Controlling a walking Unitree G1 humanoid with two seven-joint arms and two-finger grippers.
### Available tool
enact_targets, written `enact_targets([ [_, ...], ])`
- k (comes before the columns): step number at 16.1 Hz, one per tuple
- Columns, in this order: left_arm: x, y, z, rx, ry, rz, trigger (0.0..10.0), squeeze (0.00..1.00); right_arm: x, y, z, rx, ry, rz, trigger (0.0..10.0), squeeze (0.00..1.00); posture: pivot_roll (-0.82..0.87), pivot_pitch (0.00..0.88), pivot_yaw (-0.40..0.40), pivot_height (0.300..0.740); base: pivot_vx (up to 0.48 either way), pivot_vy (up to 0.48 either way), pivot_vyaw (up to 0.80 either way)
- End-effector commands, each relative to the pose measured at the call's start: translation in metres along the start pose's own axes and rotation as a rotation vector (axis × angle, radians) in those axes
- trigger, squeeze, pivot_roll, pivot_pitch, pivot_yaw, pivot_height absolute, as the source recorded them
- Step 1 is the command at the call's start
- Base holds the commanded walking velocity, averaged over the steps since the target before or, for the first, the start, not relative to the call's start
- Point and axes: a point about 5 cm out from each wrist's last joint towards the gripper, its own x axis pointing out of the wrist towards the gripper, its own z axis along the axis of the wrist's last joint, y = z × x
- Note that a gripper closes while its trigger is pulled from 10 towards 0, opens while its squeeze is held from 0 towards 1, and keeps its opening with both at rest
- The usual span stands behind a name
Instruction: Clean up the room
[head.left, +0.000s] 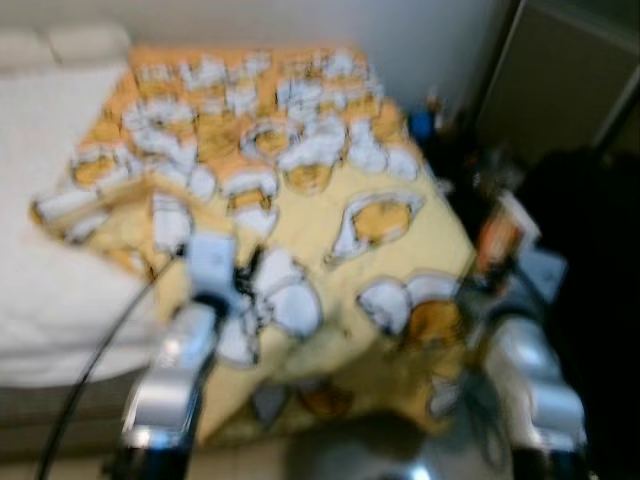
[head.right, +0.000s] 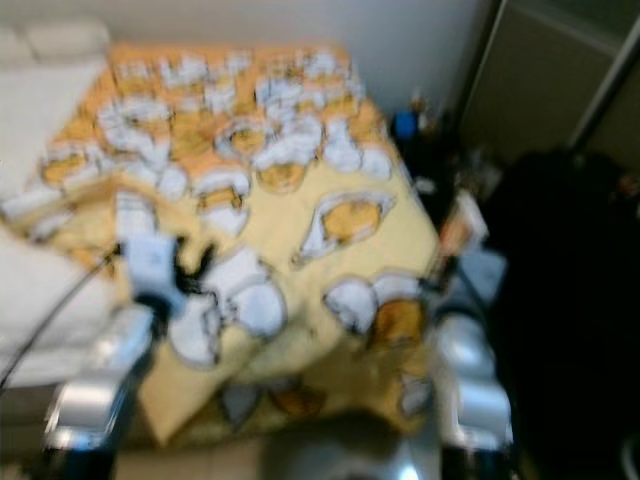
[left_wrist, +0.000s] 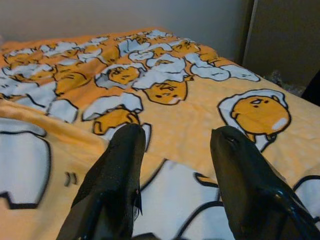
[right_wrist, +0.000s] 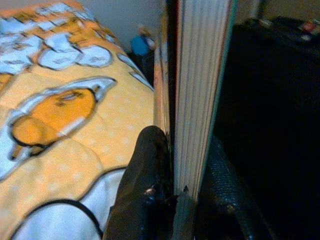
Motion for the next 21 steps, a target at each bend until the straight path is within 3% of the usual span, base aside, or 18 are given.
enact_targets([
  [1, -0.001, 0.009, 0.004, 0.021, -0.007, 0.032, 10.0, 0.0, 0.0, 0.011, 0.012, 0.004, -0.047, 0.041, 10.0, 0.0, 0.0, 0.0, -0.005, 0.74, 0.0, 0.424, -0.8],
  [3, -0.001, 0.011, 0.004, 0.017, -0.008, 0.035, 10.0, 0.0, 0.0, 0.014, 0.012, -0.003, -0.044, 0.054, 10.0, 0.0, 0.0, 0.0, 0.001, 0.74, 0.0, 0.442, -0.74],
  [13, 0.001, 0.01, 0.005, 0.025, -0.011, 0.018, 10.0, 0.0, -0.002, 0.024, 0.012, -0.045, -0.061, 0.125, 10.0, 0.0, 0.0, 0.0, 0.007, 0.74, 0.0, 0.445, 0.0],
  [21, -0.002, 0.021, 0.005, 0.045, -0.014, 0.045, 10.0, 0.0, 0.003, 0.033, 0.031, -0.105, -0.143, 0.192, 10.0, 0.0, 0.01, 0.0, 0.006, 0.74, 0.0, 0.447, 0.0],
])
